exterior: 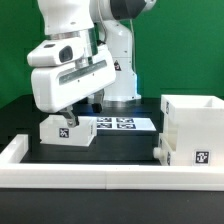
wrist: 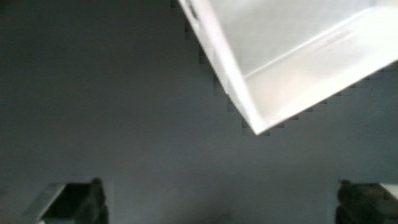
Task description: Assemble drawer
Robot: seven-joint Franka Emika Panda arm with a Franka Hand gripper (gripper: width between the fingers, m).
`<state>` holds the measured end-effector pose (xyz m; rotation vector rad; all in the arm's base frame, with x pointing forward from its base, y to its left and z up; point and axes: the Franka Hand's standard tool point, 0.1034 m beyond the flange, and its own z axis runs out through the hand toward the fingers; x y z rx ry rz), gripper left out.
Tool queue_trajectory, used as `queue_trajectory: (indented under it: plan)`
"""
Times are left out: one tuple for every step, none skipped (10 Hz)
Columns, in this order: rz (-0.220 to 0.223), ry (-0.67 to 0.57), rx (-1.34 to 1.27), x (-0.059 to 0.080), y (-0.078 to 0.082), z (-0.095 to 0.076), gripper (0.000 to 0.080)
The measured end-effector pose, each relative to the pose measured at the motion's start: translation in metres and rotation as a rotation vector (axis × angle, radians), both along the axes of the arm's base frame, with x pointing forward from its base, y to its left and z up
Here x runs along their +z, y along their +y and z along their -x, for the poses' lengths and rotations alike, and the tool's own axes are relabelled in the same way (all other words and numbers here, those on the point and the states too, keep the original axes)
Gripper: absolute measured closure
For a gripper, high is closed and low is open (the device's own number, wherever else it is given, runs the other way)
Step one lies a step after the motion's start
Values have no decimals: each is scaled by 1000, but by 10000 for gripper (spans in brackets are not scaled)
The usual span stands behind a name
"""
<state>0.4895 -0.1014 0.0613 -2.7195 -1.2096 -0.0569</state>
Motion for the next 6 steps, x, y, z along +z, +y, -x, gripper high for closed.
queue_trajectory:
  plan:
    - [16, -10, -129, 1, -5, 9, 151]
    - [29, -18, -237, 0, -6, 21, 151]
    - [41, -23, -305, -1, -6, 29, 151]
    - [39, -17, -364, -3, -6, 35, 151]
    - [22, -5, -434, -5, -8, 37, 151]
    - [19, 0, -480, -4, -8, 36, 151]
